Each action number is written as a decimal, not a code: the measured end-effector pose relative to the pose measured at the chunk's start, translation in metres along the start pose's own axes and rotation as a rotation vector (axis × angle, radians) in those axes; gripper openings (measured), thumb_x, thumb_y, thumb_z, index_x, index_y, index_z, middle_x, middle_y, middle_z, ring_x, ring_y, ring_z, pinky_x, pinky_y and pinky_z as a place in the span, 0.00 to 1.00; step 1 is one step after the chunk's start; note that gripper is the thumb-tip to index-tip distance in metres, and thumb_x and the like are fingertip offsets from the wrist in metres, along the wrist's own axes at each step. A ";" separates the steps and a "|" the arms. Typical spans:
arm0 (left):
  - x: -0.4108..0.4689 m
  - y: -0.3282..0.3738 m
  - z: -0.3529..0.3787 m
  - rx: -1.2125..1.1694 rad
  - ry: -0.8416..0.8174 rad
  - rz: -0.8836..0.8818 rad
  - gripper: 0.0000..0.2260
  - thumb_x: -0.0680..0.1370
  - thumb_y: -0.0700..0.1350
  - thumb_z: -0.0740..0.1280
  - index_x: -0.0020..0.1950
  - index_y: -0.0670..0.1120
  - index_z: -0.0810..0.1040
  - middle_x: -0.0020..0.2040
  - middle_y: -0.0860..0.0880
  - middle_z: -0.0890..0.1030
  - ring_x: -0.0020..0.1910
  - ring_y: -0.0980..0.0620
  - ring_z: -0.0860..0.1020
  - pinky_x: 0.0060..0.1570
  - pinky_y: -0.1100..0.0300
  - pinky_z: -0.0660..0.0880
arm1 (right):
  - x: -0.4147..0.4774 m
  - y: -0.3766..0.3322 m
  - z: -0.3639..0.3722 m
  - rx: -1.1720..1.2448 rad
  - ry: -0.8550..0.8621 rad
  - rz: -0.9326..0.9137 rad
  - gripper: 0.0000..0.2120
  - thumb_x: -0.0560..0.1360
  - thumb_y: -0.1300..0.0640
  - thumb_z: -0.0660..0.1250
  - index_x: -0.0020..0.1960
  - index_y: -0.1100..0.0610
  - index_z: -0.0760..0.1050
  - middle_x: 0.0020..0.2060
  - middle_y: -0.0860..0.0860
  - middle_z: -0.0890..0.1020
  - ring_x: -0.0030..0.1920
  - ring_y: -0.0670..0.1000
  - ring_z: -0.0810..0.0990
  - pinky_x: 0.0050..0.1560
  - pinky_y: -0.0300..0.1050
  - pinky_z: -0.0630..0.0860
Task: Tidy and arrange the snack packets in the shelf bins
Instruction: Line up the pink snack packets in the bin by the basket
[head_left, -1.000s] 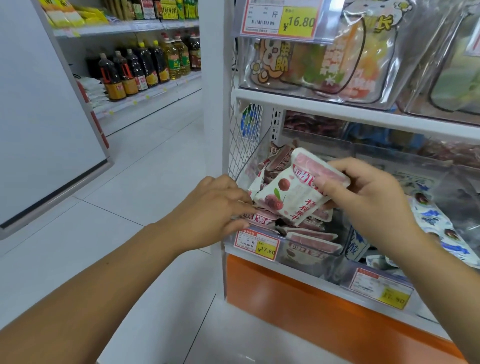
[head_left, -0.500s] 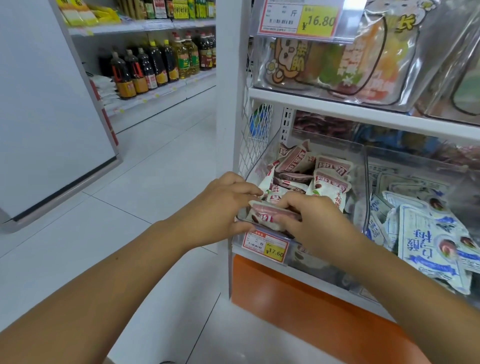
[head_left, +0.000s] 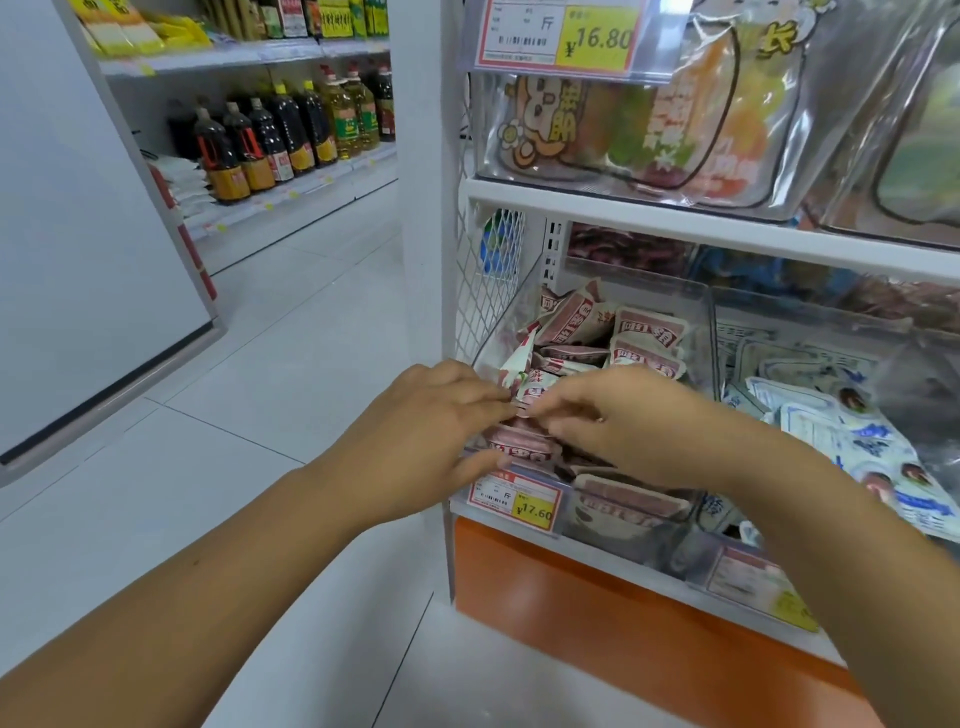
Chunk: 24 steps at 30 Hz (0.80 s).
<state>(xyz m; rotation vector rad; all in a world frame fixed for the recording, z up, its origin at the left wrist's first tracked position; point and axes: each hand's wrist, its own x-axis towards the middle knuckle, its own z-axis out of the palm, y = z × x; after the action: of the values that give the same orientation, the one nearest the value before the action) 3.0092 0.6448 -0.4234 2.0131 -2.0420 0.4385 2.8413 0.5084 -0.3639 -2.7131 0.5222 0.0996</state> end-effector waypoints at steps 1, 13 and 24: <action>0.000 0.002 0.001 0.021 0.003 0.002 0.23 0.76 0.61 0.56 0.65 0.53 0.77 0.62 0.55 0.79 0.59 0.52 0.74 0.52 0.55 0.71 | 0.001 0.006 -0.008 0.011 0.096 0.015 0.08 0.79 0.53 0.63 0.55 0.43 0.78 0.43 0.36 0.77 0.40 0.35 0.75 0.39 0.29 0.70; 0.002 0.008 0.012 0.091 -0.045 0.010 0.19 0.78 0.57 0.53 0.62 0.55 0.77 0.57 0.57 0.81 0.53 0.54 0.77 0.51 0.56 0.61 | 0.060 0.039 0.016 -0.325 -0.084 0.060 0.26 0.70 0.50 0.74 0.67 0.46 0.73 0.60 0.48 0.78 0.58 0.51 0.75 0.57 0.49 0.74; -0.001 0.005 0.015 0.094 -0.041 0.020 0.19 0.79 0.58 0.52 0.63 0.56 0.76 0.59 0.58 0.80 0.55 0.55 0.76 0.51 0.58 0.60 | 0.062 0.046 -0.004 -0.095 -0.226 0.111 0.16 0.74 0.53 0.72 0.61 0.48 0.77 0.43 0.41 0.76 0.38 0.41 0.74 0.31 0.30 0.70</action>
<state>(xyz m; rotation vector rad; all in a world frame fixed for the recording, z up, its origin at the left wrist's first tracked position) 3.0053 0.6398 -0.4374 2.0734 -2.1038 0.5103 2.8817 0.4466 -0.3848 -2.7155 0.6124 0.4660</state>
